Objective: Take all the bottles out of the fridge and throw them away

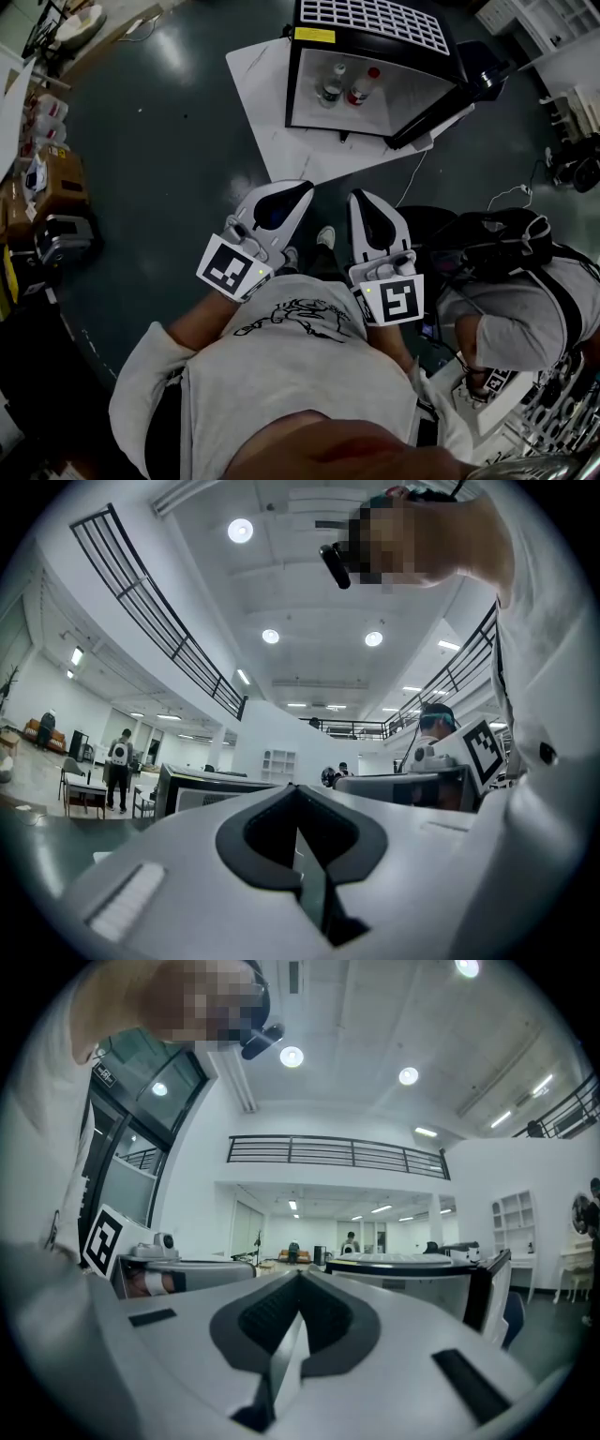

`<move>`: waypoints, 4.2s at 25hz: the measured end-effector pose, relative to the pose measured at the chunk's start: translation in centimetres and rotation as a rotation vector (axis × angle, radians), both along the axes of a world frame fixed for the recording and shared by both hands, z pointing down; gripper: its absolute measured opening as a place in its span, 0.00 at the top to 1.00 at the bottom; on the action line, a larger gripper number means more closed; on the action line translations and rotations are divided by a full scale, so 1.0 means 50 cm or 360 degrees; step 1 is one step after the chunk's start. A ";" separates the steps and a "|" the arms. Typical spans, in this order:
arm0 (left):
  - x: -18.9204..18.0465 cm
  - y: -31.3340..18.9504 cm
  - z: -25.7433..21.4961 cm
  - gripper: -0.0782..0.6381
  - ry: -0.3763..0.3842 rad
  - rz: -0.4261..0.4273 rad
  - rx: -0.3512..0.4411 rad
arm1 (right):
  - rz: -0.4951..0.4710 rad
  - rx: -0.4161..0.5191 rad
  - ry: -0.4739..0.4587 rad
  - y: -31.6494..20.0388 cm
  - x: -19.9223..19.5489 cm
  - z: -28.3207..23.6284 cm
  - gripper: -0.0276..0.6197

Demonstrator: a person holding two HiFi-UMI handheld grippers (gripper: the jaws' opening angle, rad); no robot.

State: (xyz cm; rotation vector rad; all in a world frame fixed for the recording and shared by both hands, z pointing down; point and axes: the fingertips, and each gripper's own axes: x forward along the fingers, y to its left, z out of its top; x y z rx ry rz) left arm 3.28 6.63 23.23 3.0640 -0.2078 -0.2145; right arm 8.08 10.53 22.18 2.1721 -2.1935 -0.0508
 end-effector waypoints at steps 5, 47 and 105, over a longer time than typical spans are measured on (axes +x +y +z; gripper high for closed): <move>0.016 -0.001 -0.002 0.88 0.0027 -0.0008 -0.0015 | 0.0009 0.0002 -0.0006 -0.002 0.018 0.000 0.94; 0.321 -0.067 0.018 0.88 -0.0048 -0.0181 0.0024 | -0.0114 0.0007 -0.0070 -0.088 0.344 0.032 0.94; 0.442 -0.211 0.193 0.88 -0.0259 -0.0227 -0.0026 | -0.0129 -0.0170 -0.0026 -0.226 0.451 0.214 0.94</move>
